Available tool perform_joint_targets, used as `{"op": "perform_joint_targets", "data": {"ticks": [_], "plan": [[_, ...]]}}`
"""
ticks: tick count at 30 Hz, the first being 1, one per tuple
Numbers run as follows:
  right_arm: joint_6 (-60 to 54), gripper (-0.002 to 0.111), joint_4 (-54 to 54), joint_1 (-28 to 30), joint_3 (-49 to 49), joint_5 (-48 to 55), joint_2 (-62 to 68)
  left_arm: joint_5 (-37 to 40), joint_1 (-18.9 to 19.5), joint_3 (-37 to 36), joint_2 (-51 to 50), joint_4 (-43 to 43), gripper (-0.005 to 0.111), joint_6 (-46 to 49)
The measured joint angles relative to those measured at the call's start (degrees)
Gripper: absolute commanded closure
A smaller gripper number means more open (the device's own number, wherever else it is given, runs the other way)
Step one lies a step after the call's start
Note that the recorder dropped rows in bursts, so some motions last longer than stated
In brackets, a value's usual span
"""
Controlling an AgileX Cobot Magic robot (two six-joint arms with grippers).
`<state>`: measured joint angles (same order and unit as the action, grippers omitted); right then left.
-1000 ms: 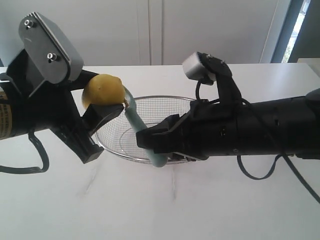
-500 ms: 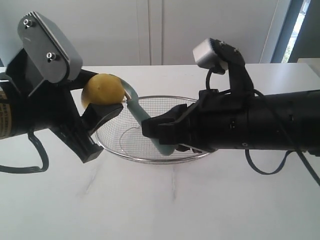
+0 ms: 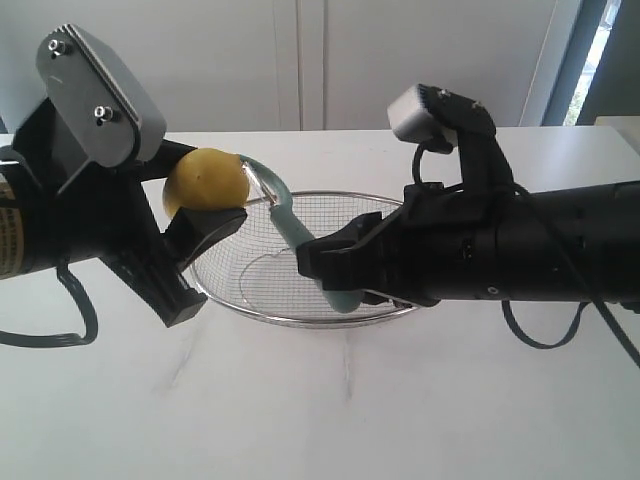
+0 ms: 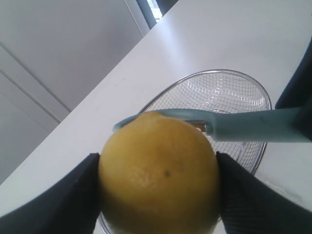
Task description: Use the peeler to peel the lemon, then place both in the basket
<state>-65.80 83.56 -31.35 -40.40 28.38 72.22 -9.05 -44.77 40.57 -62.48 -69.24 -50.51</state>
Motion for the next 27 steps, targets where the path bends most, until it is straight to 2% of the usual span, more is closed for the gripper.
{"op": "perform_joint_targets", "data": {"ticks": [27], "plan": [[0.2,0.108,1.1,0.0,0.0,1.0,-0.3,0.0,0.0,0.0,0.0,0.0,0.107,0.0]]}}
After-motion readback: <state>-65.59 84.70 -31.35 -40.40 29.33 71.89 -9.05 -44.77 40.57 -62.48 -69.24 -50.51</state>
